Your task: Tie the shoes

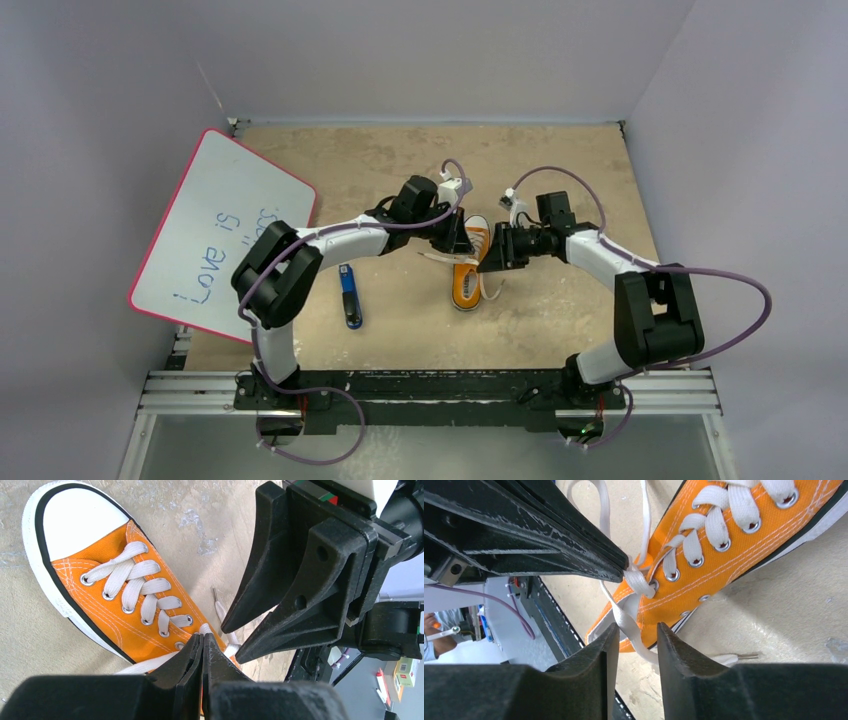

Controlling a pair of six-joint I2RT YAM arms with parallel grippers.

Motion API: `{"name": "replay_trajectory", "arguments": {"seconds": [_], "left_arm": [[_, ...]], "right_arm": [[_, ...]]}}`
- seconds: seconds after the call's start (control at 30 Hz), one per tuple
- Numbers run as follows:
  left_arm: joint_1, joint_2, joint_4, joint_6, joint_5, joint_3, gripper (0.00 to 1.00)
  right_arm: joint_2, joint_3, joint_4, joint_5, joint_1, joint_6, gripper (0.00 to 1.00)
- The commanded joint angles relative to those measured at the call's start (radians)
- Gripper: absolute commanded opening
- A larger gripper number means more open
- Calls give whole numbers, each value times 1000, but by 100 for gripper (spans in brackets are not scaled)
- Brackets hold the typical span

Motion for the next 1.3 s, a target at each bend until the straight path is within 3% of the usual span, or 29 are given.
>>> {"name": "replay_trajectory", "arguments": {"seconds": [0.0, 0.5, 0.6, 0.8, 0.93, 1.27], "left_arm": [[6, -36, 34, -8, 13, 9, 0], [6, -29, 42, -29, 34, 32, 0], [6, -28, 40, -35, 38, 35, 0], [6, -41, 18, -35, 46, 28, 0], [7, -43, -6, -23, 42, 30, 0], [6, -19, -15, -33, 60, 58, 0]], "right_arm": [[-22, 51, 60, -8, 0, 2, 32], [33, 41, 170, -59, 15, 76, 13], [27, 32, 189, -9, 17, 105, 0], [5, -20, 320, 73, 40, 251, 0], [-15, -38, 313, 190, 54, 315, 0], [-26, -59, 352, 236, 60, 378, 0]]}}
